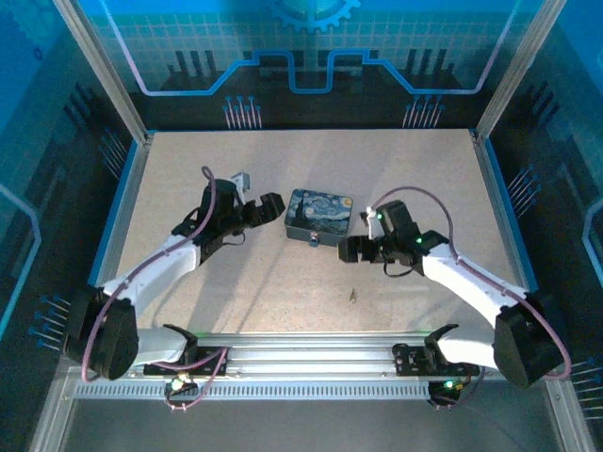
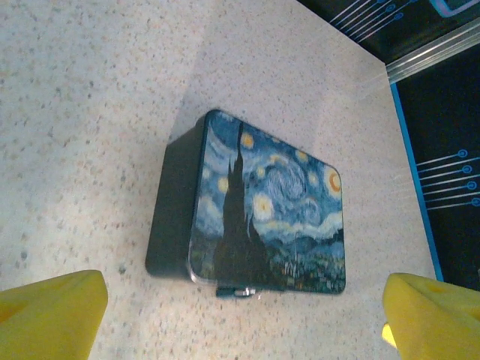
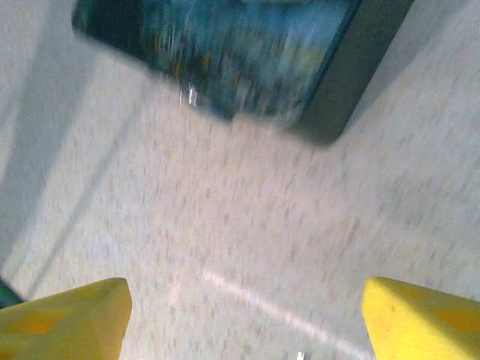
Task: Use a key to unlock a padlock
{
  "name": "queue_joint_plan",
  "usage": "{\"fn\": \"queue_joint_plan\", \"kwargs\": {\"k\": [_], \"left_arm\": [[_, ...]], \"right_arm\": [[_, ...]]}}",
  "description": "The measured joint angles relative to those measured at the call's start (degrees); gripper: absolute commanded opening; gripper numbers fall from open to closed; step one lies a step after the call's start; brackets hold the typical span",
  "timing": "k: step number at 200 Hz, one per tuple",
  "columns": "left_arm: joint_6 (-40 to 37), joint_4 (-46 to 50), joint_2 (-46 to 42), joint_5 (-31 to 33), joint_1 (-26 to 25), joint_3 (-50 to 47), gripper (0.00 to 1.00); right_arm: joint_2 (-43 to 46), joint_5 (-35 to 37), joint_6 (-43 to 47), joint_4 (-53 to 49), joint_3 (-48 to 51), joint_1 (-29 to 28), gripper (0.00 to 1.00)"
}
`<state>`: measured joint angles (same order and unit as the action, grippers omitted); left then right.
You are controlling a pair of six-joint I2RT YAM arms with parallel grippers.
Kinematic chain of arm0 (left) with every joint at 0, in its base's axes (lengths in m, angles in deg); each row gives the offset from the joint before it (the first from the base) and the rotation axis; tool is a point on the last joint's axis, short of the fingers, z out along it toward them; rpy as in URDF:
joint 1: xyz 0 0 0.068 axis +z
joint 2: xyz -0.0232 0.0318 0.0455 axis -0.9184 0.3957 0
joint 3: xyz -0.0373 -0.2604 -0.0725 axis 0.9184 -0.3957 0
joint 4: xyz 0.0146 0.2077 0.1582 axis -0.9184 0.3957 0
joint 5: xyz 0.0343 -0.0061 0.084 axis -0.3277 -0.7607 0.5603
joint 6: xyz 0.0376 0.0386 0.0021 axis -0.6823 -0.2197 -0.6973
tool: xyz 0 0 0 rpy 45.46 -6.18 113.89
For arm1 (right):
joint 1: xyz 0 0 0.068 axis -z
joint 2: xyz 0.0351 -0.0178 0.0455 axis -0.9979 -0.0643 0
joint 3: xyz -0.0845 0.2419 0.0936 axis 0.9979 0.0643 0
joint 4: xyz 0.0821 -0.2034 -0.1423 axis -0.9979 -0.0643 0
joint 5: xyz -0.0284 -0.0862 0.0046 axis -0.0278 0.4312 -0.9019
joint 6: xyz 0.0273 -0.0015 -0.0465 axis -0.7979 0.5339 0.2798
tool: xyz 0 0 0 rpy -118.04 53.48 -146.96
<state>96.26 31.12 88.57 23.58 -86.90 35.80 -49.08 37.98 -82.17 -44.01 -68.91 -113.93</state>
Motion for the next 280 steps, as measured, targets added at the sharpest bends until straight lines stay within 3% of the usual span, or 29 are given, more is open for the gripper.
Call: {"fn": "queue_joint_plan", "kwargs": {"k": [53,119,241,280], "left_arm": [[5.9,1.4,-10.0,0.8,-6.4,-12.2,0.94],[10.1,1.2,-11.8,0.9,-9.3,-17.0,0.94],[10.4,0.7,-11.8,0.9,-9.3,-17.0,0.95],[10.4,0.7,-11.8,0.9,-9.3,-17.0,0.96]], "right_arm": [[2.7,5.1,-11.3,-6.4,8.5,-11.1,0.59],[-5.2,12.3,-17.9,-8.5,5.0,-18.5,0.49],[-11.3,16.2,-22.3,-9.2,2.0,-20.9,0.41],[-12.2,17.1,-22.4,-9.1,2.0,-20.9,0.34]]}}
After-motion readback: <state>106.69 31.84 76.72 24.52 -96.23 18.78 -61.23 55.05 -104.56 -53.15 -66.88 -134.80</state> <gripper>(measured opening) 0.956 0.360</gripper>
